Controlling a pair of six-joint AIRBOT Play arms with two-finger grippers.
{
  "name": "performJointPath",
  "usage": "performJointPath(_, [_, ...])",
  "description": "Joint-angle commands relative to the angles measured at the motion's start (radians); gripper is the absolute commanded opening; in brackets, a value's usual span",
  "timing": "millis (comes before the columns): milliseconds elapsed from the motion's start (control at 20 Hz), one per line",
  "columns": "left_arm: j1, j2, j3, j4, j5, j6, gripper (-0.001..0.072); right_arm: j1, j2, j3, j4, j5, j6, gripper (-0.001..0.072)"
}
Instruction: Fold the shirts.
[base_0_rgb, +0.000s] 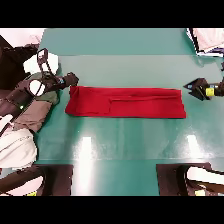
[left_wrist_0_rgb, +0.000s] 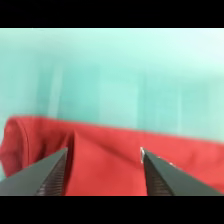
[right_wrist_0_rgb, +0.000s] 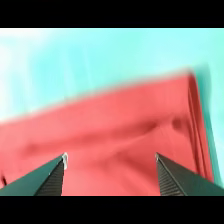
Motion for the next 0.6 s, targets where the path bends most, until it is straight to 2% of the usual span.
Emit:
performJointPath(0, [0.031, -0.013, 0.040, -0.005, -0.007, -0.039, 0.0563, -0.010, -0.019, 0.001, 0.108, -0.106, -0.039, 0.0628])
performJointPath(50, [0.032, -0.013, 0.065, 0.003, -0.064, -0.013, 0.0562, -0.031, -0.020, 0.000, 0.086, -0.058, -0.041, 0.0628])
performJointPath(100, [0.032, -0.013, 0.084, 0.002, -0.121, 0.024, 0.0479, -0.063, -0.020, 0.001, 0.037, 0.005, -0.043, 0.0619])
performJointPath(150, [0.032, -0.013, 0.098, -0.013, -0.182, 0.053, 0.0289, -0.092, -0.021, 0.001, -0.025, 0.086, -0.062, 0.0564])
performJointPath(200, [0.032, -0.013, 0.104, -0.026, -0.219, 0.076, 0.0130, -0.117, -0.029, 0.001, -0.085, 0.148, -0.080, 0.0559])
performJointPath(250, [0.032, -0.013, 0.104, -0.044, -0.245, 0.105, 0.0027, -0.137, -0.041, 0.001, -0.131, 0.192, -0.082, 0.0559])
performJointPath(350, [0.032, -0.013, 0.104, -0.059, -0.299, 0.137, 0.0025, -0.164, -0.086, 0.001, -0.158, 0.250, -0.085, 0.0559])
performJointPath(550, [0.032, -0.014, 0.104, -0.055, -0.403, 0.192, 0.0025, -0.138, -0.187, 0.001, -0.153, 0.234, -0.106, 0.0558])
